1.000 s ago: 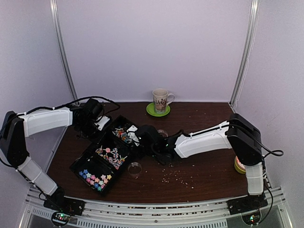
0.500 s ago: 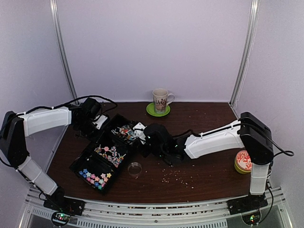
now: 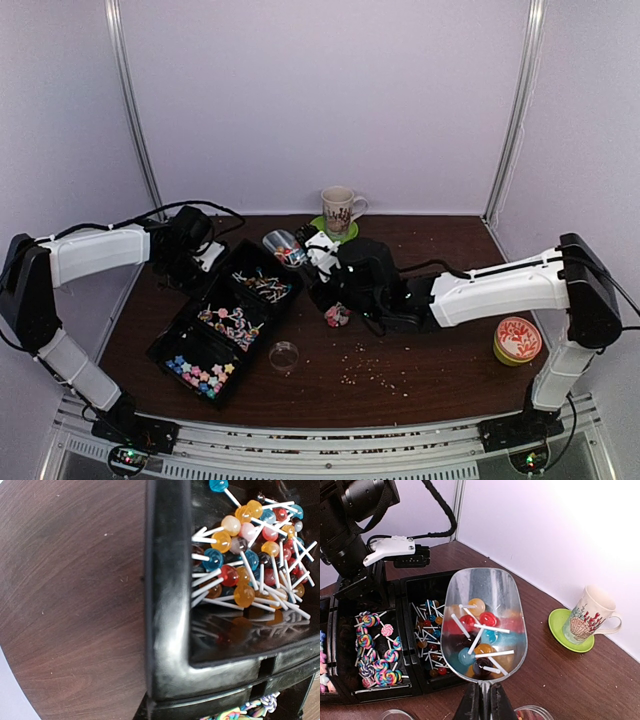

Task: Pack the candies
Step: Scoop the fake candies from the storage box, then place the fake candies in the packing bottle.

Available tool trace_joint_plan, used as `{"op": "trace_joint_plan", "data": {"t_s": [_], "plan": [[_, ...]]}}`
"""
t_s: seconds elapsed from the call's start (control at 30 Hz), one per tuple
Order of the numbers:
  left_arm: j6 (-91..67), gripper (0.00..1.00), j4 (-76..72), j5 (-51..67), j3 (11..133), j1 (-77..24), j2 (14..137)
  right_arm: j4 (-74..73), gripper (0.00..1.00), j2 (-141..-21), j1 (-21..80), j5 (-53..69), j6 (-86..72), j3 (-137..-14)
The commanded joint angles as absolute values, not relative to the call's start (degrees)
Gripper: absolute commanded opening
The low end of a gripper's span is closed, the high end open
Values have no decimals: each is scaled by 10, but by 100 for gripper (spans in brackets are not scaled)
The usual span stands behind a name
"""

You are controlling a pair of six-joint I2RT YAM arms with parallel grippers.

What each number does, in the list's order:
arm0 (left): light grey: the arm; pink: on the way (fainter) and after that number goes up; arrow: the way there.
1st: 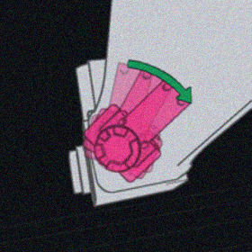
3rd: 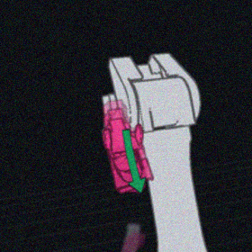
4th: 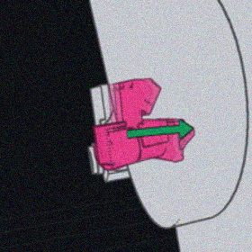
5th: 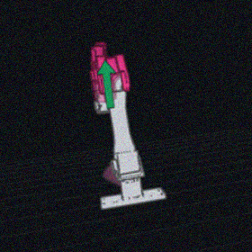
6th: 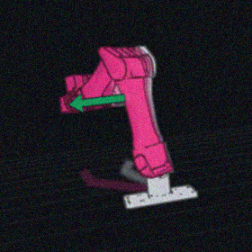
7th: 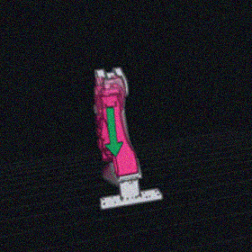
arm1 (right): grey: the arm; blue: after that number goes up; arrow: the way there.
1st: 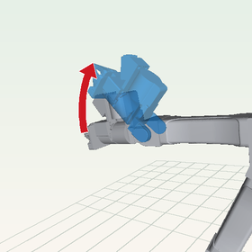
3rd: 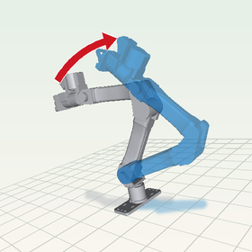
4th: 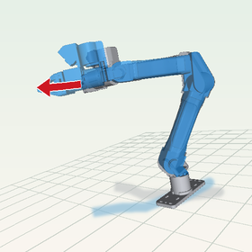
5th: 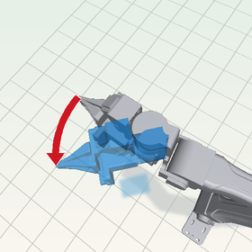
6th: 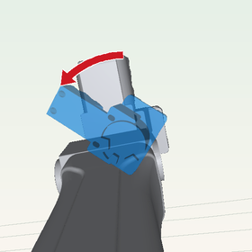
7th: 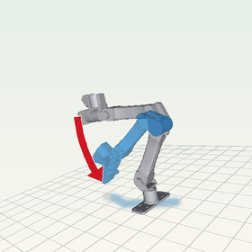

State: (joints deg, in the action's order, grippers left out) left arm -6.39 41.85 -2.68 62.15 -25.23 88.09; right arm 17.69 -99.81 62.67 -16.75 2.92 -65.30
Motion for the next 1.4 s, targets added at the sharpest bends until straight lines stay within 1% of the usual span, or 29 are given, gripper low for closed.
{"op": "trace_joint_plan", "data": {"t_s": [0.0,0.17,0.43,0.73,0.97,1.37], "plan": [[-81,0,389,-12,647,-245,873,153,0,-953,624,-196,42,-645],[-83,0,392,-15,648,-244,875,83,0,-899,624,-209,49,-624],[-85,0,393,-14,649,-244,874,-81,0,-801,622,-221,43,-614],[-84,0,394,-12,649,-244,874,-238,0,-735,613,-220,21,-625],[-84,0,394,-12,648,-244,874,-328,0,-738,611,-203,14,-657],[-84,0,395,-12,648,-244,872,-419,0,-804,611,-183,6,-730]]}}
